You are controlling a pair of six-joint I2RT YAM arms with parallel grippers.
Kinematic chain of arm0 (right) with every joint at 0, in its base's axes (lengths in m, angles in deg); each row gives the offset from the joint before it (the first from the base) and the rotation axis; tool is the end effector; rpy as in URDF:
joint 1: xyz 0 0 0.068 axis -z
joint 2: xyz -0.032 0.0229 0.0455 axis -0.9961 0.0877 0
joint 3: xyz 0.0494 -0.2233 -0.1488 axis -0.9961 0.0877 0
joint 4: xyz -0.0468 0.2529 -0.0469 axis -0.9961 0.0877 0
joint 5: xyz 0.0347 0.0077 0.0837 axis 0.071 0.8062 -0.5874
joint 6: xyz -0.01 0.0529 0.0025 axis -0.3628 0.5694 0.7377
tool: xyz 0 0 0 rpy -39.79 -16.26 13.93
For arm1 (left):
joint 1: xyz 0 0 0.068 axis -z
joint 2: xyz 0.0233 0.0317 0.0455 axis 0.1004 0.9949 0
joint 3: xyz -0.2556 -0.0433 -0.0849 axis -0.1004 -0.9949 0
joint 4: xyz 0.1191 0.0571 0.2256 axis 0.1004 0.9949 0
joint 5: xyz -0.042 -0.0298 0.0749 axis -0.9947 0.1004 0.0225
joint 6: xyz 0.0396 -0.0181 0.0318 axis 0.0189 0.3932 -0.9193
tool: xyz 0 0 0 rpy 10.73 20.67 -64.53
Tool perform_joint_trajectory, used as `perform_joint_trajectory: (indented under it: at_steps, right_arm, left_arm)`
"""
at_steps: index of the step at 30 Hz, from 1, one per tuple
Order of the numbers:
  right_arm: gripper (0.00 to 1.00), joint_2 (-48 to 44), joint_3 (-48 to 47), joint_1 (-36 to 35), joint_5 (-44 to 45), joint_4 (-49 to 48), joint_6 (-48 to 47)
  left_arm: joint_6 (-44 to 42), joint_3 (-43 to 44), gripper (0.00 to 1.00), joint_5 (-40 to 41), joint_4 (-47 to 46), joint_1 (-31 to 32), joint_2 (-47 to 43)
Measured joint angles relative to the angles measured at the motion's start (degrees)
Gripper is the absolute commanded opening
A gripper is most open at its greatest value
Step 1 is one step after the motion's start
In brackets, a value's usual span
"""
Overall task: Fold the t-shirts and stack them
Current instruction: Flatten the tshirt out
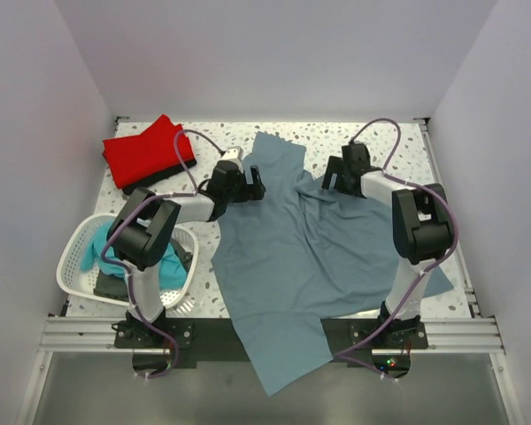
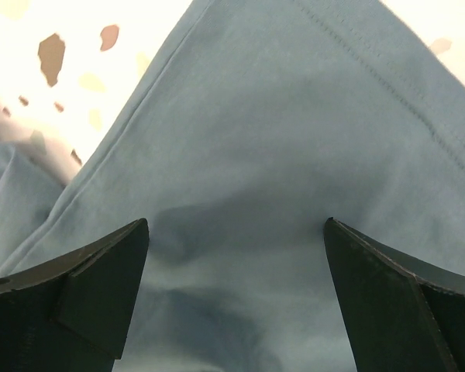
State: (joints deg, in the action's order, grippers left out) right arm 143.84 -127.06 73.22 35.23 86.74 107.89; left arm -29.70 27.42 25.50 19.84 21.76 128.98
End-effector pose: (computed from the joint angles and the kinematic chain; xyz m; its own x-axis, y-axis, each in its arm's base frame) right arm 0.3958 0.0754 0.1630 -0.7163 0.2418 -0.6545 0.2172 0.9687 0.1203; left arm 0.3571 -0.1844 0.1463 -0.6320 -0.2470 -0.7345 0.1254 0.9028 -0.4115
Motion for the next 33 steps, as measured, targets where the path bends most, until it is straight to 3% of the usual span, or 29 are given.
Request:
perform_joint_trajectory:
  at_steps: [11,22,33]
  right_arm:
    - [0.99,5.44,-7.74,6.16,-4.79,1.49,3.78]
    - [0.99,6.54,-8.48,14.97,-13.49,-1.7,10.1]
    - [0.99,4.39,-4.7,17.81,-14.67,-5.07,13.88]
  left_arm:
    - [0.33,2.84,1.0,-4.35,-1.66,-3.54,3.13]
    - [0.22,8.52,1.0,-5.38,0.17,-6.34,6.82]
    - [0.28,9.46,1.0,-4.5,0.87,-7.19,7.13]
